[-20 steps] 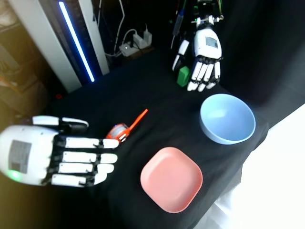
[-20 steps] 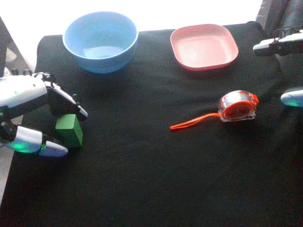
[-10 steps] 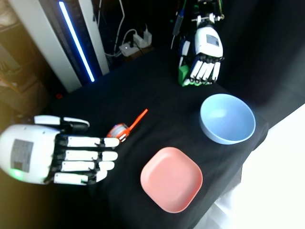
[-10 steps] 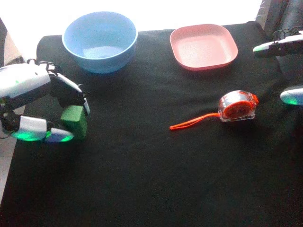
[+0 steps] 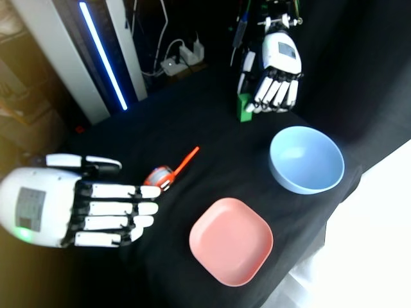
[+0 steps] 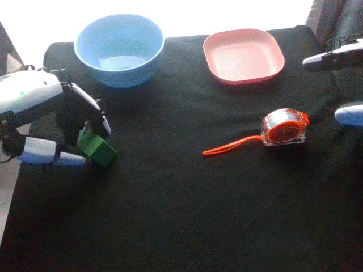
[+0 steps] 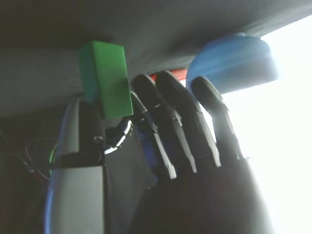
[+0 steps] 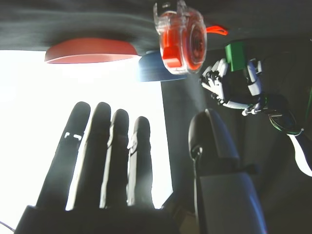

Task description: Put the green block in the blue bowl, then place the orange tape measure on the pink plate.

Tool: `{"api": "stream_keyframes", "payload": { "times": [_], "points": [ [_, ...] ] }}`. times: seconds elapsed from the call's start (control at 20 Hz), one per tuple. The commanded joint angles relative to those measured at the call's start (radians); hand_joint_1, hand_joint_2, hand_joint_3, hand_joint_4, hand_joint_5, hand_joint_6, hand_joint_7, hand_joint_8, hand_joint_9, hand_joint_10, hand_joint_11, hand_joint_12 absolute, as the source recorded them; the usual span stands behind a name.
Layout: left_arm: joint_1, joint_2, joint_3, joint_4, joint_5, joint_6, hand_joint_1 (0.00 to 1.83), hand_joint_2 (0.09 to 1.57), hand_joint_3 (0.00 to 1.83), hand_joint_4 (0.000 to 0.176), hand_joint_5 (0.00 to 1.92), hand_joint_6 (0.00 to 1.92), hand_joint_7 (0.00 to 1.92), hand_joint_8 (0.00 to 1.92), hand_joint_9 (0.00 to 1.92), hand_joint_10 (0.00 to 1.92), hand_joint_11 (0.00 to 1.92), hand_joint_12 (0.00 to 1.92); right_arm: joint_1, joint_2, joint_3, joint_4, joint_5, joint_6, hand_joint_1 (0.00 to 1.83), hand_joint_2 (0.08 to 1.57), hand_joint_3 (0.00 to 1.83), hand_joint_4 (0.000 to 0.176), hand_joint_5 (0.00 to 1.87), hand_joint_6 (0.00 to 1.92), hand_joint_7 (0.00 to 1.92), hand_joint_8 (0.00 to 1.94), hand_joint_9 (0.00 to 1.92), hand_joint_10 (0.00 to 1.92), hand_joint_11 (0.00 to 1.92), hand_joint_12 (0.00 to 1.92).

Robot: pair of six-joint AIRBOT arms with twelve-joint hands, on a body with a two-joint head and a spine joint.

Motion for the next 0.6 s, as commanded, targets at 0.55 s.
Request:
{"api": "stream_keyframes", "payload": {
  "times": [0.55],
  "points": [
    [-0.024,0.009,0.003,-0.047,-0.166,0.007,1.3,1.02,0.0,0.0,1.28,0.19,1.21,0.83,1.24,0.7,0.98,1.34,0.009,-0.004,0.006,0.051,0.105,0.011,0.95,1.09,0.0,0.014,0.57,0.0,0.56,0.0,0.55,0.0,0.2,0.87]
  ]
}}
